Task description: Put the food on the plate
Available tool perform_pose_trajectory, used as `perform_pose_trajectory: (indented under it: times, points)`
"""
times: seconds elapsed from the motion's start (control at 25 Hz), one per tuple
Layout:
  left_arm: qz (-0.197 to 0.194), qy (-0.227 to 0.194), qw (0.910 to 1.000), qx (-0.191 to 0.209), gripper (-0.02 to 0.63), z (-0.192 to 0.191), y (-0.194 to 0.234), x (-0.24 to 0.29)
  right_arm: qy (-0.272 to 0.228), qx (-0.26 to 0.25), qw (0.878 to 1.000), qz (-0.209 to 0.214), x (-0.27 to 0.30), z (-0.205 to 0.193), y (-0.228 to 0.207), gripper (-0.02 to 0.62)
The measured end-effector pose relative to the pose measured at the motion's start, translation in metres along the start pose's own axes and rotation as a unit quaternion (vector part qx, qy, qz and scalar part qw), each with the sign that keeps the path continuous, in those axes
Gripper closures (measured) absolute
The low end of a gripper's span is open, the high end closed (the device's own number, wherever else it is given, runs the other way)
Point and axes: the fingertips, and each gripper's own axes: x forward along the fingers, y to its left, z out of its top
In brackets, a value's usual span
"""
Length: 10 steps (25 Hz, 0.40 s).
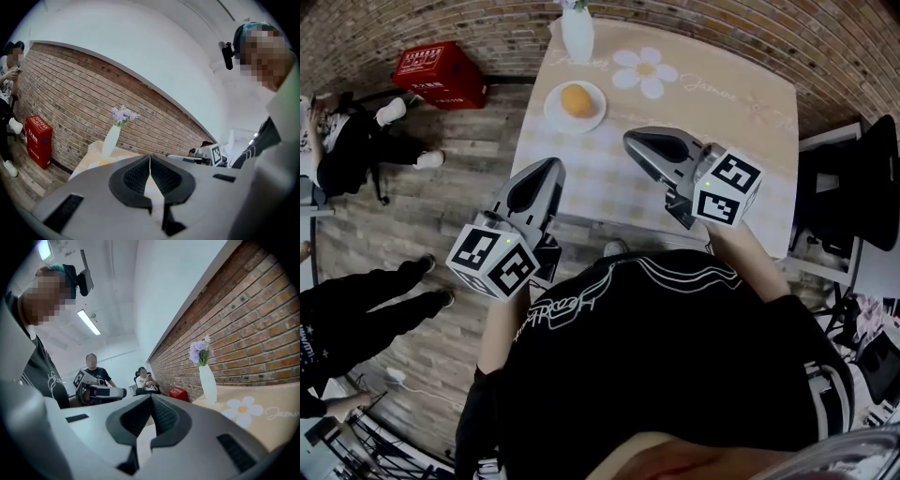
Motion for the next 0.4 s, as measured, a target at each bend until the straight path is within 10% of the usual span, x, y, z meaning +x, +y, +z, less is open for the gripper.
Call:
perform_pose_trajectory:
  times: [0.4]
  points:
    - [-0.003, 0.004, 1.0000, 0.004, 0.598, -0.0020, 0.0021, 0.0090, 0.012, 0.004, 1.000, -0.009, 0.0017, -0.0056, -0.0069, 0.598]
